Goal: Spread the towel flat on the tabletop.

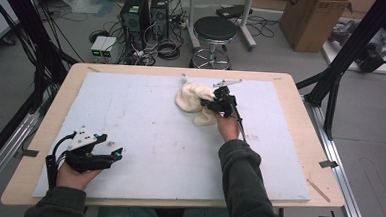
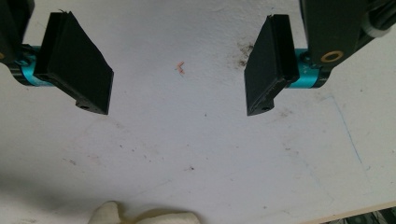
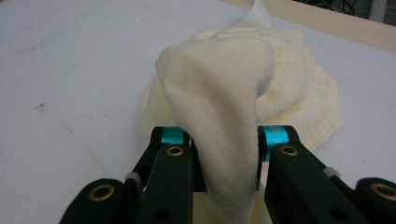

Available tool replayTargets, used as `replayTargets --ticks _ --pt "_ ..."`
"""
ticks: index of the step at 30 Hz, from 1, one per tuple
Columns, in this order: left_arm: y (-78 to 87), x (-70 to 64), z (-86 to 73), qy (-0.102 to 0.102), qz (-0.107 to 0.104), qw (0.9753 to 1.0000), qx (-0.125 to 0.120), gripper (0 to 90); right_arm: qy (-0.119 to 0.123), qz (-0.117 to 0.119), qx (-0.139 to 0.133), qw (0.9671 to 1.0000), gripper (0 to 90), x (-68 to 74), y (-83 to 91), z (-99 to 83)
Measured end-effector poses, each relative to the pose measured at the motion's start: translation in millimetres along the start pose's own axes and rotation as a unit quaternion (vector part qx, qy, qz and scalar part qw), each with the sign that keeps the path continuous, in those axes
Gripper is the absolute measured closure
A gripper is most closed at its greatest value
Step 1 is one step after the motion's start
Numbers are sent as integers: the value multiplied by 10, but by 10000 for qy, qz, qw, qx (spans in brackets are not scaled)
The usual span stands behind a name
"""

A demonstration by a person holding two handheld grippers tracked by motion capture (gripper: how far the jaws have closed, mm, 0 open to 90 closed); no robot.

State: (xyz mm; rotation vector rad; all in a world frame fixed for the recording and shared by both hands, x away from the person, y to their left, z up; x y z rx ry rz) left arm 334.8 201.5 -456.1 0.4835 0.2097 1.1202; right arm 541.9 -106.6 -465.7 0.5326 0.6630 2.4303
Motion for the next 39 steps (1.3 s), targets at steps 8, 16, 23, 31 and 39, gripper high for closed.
replayTargets --ticks 8,16,23,31,39 --pt "3 8 -1 8 6 10000 -4 241 73 327 -258 9991 792 187 124 115" --pt "1 -2 1 -11 8 10000 -1 239 179 631 -468 9967 792 434 293 195" --pt "-2 -3 2 -14 18 10000 -5 239 413 836 -543 9942 792 709 389 260" --pt "-5 -10 1 -10 14 10000 -1 238 415 1055 -586 9918 791 1005 431 192" --pt "-6 -19 4 -10 12 10000 -10 238 397 1302 -625 9887 790 1232 408 146"
Point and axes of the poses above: each handheld gripper's, and its own axes: y roughly backward along the jaws, z roughly out of its top, x roughly to its left, the point moved 9 cm from there along -y, roughly forward along the jaws, and after that the axes turned 11 degrees about z, right-handed, at the moved point
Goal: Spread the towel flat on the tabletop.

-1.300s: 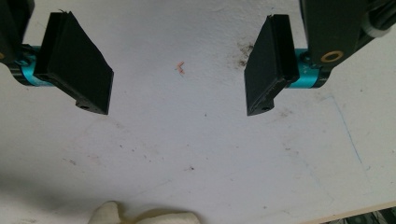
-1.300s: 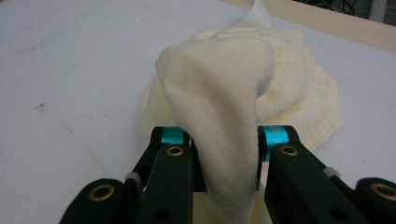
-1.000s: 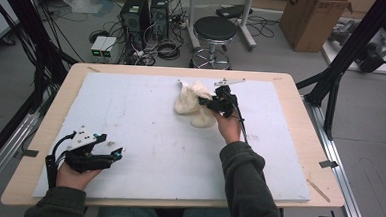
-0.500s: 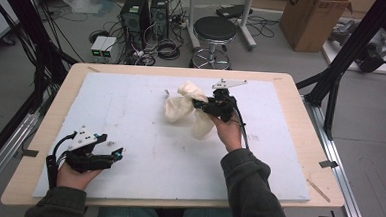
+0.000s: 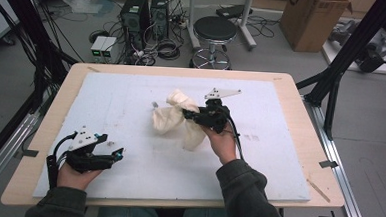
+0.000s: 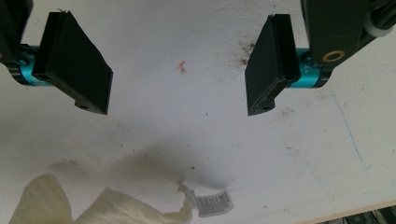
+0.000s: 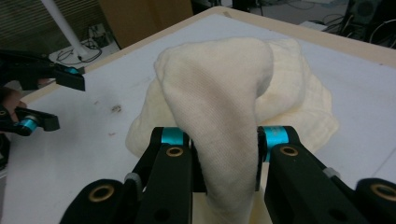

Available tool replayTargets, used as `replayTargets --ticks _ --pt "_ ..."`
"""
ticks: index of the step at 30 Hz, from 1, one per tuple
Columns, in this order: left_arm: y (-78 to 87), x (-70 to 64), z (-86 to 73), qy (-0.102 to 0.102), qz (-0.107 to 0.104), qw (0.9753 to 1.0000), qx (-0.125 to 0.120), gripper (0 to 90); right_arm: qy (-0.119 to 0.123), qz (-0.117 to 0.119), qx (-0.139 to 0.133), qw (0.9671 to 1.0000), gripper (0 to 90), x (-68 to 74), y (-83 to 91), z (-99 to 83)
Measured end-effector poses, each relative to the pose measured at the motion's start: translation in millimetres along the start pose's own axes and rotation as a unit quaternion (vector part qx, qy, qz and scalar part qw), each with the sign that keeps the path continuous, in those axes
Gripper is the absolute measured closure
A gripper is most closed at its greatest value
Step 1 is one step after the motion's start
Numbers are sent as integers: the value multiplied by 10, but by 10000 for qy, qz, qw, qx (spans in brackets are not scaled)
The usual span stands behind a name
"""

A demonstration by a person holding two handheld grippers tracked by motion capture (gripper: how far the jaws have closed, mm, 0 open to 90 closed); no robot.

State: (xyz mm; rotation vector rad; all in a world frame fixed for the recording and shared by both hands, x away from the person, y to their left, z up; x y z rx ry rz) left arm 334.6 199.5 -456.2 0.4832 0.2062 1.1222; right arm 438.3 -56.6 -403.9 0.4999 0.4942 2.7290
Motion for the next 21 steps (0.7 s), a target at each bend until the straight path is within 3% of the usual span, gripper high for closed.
replayTargets --ticks 10,21 --pt "8 11 0 -21 9 10000 -3 238 -81 145 220 9996 787 105 -176 -134" --pt "17 17 3 -9 8 10000 -21 238 -104 48 835 9964 780 85 -334 -332"
Point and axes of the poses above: each handheld gripper's, and its own axes: y roughly backward along the jaws, z roughly out of its top, x roughly to its left, the point moved 9 cm from there along -y, roughly forward along the jaws, and after that the axes turned 11 degrees about z, right-handed, at the moved point
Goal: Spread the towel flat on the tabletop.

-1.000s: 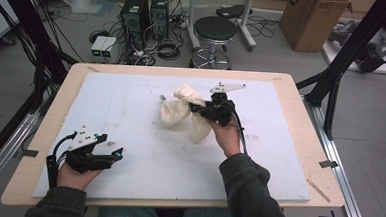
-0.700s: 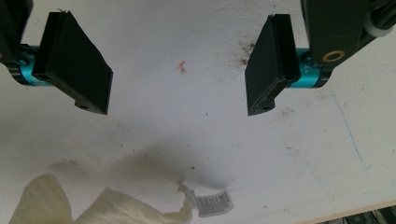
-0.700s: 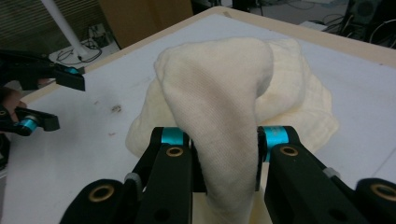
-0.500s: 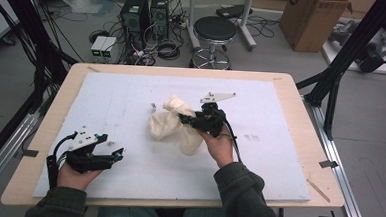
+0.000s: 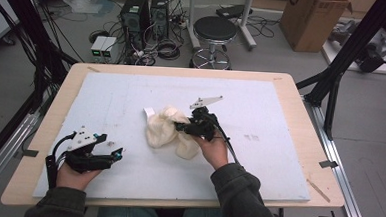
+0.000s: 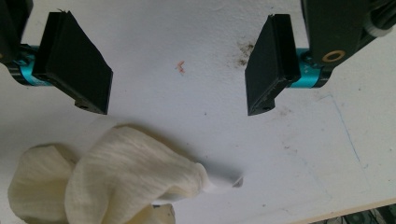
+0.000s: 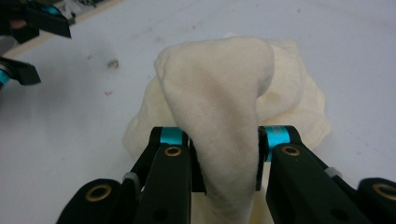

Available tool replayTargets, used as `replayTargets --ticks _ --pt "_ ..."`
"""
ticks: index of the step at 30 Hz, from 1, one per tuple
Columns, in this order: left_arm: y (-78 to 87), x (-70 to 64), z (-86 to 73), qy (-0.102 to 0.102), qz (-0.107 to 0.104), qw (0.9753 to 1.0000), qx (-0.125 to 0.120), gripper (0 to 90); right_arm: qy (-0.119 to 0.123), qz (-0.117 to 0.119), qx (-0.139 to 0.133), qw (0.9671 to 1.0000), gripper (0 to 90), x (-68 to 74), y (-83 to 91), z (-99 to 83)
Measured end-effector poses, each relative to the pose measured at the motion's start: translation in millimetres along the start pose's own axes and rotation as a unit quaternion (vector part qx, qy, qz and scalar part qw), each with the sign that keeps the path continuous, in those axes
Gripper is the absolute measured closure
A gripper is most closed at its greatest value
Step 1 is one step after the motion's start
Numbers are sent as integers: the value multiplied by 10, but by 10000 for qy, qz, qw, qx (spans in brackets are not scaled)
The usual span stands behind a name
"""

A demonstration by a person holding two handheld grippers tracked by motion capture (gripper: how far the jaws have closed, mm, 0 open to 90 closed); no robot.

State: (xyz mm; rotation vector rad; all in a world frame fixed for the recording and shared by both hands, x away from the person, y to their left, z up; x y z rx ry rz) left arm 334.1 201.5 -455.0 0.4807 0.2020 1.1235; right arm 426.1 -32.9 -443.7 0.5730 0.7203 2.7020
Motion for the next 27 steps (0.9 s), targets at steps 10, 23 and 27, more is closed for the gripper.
replayTargets --ticks 10,23,27 --pt "7 5 -2 2 6 10000 2 238 -54 -197 571 9982 768 -71 -115 -182" --pt "-7 -13 8 -15 -8 10000 3 238 -223 -318 538 9978 573 -112 -44 -492" --pt "-19 -28 15 -18 -30 10000 0 238 -203 -158 378 9990 371 -56 35 -488"
Point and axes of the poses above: each handheld gripper's, and its own axes: y roughly backward along the jaws, z roughly out of its top, x roughly to its left, the point moved 9 cm from there along -y, roughly forward along the jaws, and after that the axes turned 11 degrees about z, right-handed, at the moved point
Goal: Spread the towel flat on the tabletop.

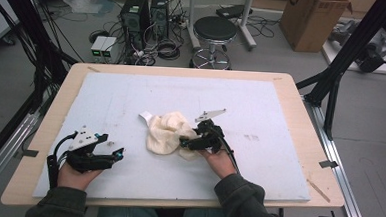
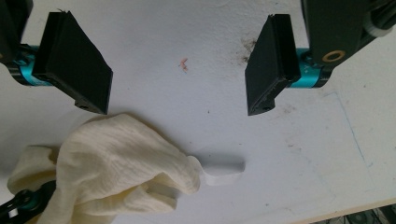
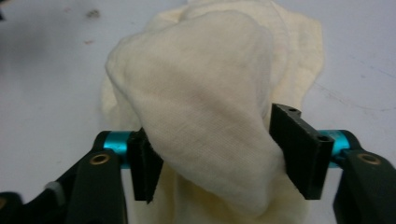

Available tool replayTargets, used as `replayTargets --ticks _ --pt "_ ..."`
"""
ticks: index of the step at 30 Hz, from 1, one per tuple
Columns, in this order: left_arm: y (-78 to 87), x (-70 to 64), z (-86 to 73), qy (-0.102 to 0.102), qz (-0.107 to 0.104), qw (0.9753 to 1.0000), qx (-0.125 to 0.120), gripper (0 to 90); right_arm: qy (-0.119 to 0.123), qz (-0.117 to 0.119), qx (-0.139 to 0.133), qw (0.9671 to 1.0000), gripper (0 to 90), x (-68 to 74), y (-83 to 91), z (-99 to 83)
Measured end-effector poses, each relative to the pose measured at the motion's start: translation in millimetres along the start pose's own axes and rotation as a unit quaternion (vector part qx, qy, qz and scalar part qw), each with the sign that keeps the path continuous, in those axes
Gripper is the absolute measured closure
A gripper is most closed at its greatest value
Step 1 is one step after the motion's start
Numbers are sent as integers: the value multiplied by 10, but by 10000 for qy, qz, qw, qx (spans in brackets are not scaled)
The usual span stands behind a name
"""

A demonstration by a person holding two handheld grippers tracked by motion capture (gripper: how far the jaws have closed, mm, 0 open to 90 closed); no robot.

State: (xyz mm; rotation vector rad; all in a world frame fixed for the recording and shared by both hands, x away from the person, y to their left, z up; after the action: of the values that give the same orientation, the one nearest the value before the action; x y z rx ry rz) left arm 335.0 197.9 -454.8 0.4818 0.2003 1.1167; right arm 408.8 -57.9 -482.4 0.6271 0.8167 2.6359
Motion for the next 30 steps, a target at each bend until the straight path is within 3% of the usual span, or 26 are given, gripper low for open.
replayTargets --ticks 3,10,15,19,21,27,30 --pt "-4 -9 3 4 -15 10000 16 238 174 49 -150 9997 304 43 105 28" --pt "-10 -22 15 -26 -33 10000 2 238 370 237 -257 9987 289 86 325 -16" --pt "-17 -33 20 -19 -30 10000 10 238 322 382 -136 9987 236 138 389 -83" --pt "-19 -36 22 -39 -31 10000 24 238 316 251 -20 9992 342 114 412 -156" --pt "-22 -42 25 -29 -44 10000 15 238 341 308 44 9989 417 122 418 -198" --pt "-29 -66 35 -23 -75 10000 30 238 377 349 311 9982 404 171 396 -345" --pt "-35 -82 46 -31 -113 9999 37 238 282 411 302 9983 381 201 400 -392"
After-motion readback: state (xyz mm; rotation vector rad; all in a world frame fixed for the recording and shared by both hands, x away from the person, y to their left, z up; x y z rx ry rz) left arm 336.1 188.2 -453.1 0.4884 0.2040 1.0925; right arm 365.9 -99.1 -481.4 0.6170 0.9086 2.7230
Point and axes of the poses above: each handheld gripper's, and its own axes: y roughly backward along the jaws, z roughly out of its top, x roughly to its left, the point moved 9 cm from there along -y, roughly forward along the jaws, and after that the axes turned 11 degrees about z, right-handed, at the moved point
